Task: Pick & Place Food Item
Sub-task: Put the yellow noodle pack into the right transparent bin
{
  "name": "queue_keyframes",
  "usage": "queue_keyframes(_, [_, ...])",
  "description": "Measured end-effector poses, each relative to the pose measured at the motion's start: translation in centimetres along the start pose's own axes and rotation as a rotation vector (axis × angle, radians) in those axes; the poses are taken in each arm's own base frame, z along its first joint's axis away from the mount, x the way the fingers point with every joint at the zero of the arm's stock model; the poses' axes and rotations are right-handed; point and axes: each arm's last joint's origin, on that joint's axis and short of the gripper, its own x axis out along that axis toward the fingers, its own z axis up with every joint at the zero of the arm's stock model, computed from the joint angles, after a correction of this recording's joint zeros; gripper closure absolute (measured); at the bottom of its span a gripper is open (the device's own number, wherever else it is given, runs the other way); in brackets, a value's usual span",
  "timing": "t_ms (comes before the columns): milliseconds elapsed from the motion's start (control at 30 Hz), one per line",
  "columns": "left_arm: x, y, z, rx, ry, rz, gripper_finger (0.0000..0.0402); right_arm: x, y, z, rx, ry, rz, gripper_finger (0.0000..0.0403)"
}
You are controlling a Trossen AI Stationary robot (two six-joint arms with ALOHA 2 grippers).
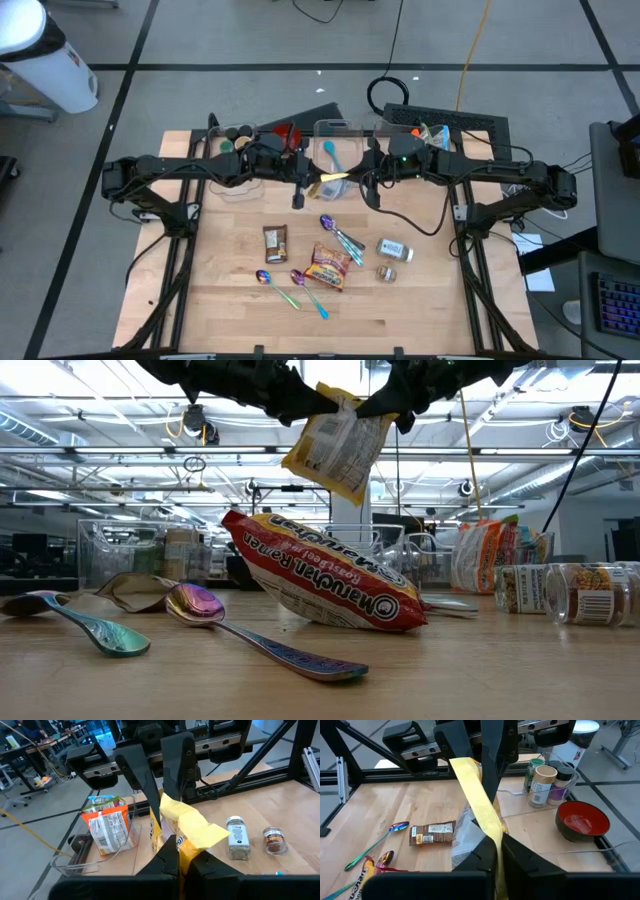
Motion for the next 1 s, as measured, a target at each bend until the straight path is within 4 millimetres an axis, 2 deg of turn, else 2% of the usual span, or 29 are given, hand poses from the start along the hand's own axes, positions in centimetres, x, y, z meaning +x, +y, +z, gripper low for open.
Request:
queue_keyframes(100, [0.0, 0.0, 0.0, -0.016, 0.004, 0.013, 0.0396, 0.0, 0.0, 0.0, -0.001, 0.000, 0.000, 0.0400])
queue_keyframes(400, [0.0, 0.2, 0.0, -0.030, 0.020, 0.073, 0.0350, 0.0, -0.1, 0.3, 0.034, -0.036, -0.012, 0.0402])
queue_keyframes(667, [-0.1, 0.3, 0.1, 0.001, 0.016, 0.084, 0.0279, 0.0, -0.3, 0.4, 0.052, -0.044, -0.110, 0.0403])
queue_keyframes(833, [-1.2, 0.3, 1.1, 0.017, -0.005, 0.093, 0.0228, 0.0, -0.4, 0.4, 0.063, -0.045, -0.114, 0.0403])
queue_keyframes(1000, [-3.4, 0.6, 2.6, 0.022, -0.001, 0.242, 0.0192, 0.0, -0.4, 0.5, 0.091, -0.051, -0.119, 0.0403])
